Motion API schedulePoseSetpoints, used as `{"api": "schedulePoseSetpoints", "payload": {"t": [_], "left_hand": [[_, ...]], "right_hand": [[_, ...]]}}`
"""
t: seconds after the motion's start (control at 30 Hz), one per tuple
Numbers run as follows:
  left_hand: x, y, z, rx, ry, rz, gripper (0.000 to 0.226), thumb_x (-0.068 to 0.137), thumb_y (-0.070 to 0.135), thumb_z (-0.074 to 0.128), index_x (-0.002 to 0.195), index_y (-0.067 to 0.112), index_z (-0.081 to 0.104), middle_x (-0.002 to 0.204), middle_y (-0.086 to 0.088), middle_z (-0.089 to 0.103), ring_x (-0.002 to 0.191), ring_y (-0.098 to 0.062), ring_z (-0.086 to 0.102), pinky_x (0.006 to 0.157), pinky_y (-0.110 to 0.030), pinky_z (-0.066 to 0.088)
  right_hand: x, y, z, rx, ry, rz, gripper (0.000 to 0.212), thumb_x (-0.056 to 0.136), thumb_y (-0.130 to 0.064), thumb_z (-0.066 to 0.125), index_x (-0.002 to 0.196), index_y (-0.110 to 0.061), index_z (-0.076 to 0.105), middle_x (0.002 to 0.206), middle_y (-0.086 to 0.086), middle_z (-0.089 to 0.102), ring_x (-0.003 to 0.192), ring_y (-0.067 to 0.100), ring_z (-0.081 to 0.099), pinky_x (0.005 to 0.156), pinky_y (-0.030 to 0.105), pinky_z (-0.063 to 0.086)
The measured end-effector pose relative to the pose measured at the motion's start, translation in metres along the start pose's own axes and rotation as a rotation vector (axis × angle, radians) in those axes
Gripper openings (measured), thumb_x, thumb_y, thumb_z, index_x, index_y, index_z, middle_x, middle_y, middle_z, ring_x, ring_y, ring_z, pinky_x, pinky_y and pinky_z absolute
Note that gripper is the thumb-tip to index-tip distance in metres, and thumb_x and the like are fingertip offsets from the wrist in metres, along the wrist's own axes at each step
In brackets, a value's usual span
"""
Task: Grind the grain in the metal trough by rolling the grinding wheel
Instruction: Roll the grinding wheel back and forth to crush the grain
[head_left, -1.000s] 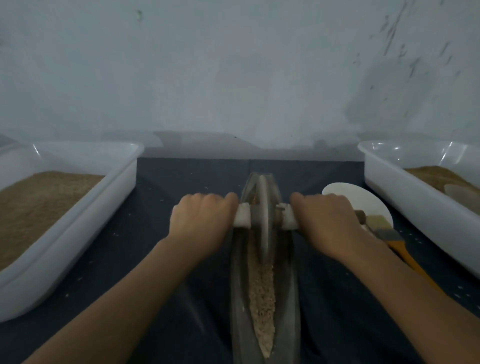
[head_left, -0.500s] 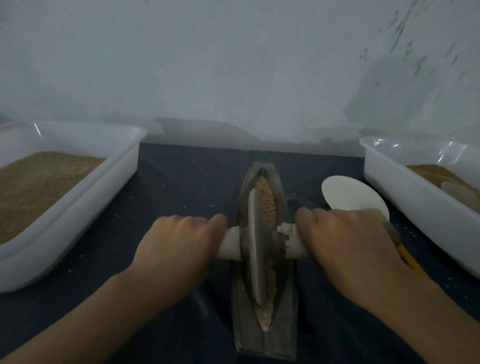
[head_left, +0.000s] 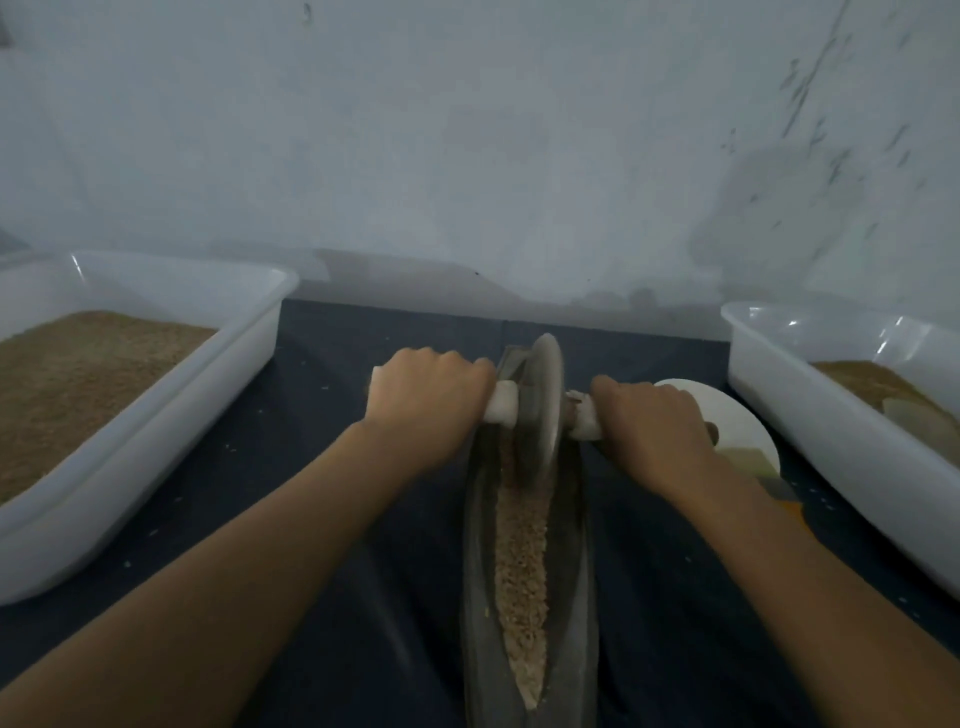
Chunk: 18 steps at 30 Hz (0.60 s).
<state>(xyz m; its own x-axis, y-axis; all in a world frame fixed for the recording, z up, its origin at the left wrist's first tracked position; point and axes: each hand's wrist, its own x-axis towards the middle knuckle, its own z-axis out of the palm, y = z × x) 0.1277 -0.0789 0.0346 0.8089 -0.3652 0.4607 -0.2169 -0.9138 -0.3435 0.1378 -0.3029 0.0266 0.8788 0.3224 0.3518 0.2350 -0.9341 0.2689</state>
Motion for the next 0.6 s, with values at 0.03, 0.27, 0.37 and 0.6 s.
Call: {"api": "schedulePoseSetpoints", "payload": {"t": [0.03,0.27,0.37,0.6], "left_hand": [[0.002,0.0,0.0,0.008,-0.008,0.004,0.034,0.078,0.024,0.066,0.081,0.022,0.032,0.066,0.003,0.05,0.05,-0.019,0.031,0.048,-0.032,0.023],[-0.066,0.004,-0.031,-0.137,-0.084,0.095,0.041,0.075,0.031,0.07,0.089,0.028,0.032,0.07,0.009,0.041,0.057,-0.015,0.04,0.053,-0.03,0.029],[-0.098,0.004,-0.056,-0.202,0.007,0.186,0.049,0.041,0.018,0.083,0.074,0.022,0.046,0.054,0.007,0.044,0.042,-0.015,0.04,0.043,-0.026,0.026],[-0.063,0.006,-0.031,-0.045,-0.043,0.125,0.047,0.059,0.024,0.078,0.076,0.024,0.034,0.057,0.006,0.037,0.048,-0.014,0.029,0.046,-0.028,0.018]], "right_hand": [[-0.001,0.0,-0.002,-0.003,0.001,0.005,0.03,0.085,-0.029,0.059,0.085,-0.021,0.031,0.08,0.002,0.061,0.061,0.025,0.048,0.054,0.032,0.027],[-0.072,-0.018,-0.04,-0.013,-0.01,-0.156,0.052,0.062,-0.033,0.078,0.081,-0.026,0.031,0.07,-0.003,0.06,0.054,0.018,0.054,0.047,0.029,0.03],[-0.099,-0.023,-0.051,0.042,-0.007,-0.14,0.077,0.039,-0.028,0.086,0.076,-0.03,0.018,0.053,-0.01,0.042,0.042,0.013,0.049,0.039,0.027,0.029],[-0.067,-0.015,-0.027,-0.055,0.004,-0.127,0.055,0.06,-0.027,0.08,0.077,-0.025,0.028,0.06,-0.003,0.055,0.046,0.018,0.048,0.044,0.026,0.018]]}}
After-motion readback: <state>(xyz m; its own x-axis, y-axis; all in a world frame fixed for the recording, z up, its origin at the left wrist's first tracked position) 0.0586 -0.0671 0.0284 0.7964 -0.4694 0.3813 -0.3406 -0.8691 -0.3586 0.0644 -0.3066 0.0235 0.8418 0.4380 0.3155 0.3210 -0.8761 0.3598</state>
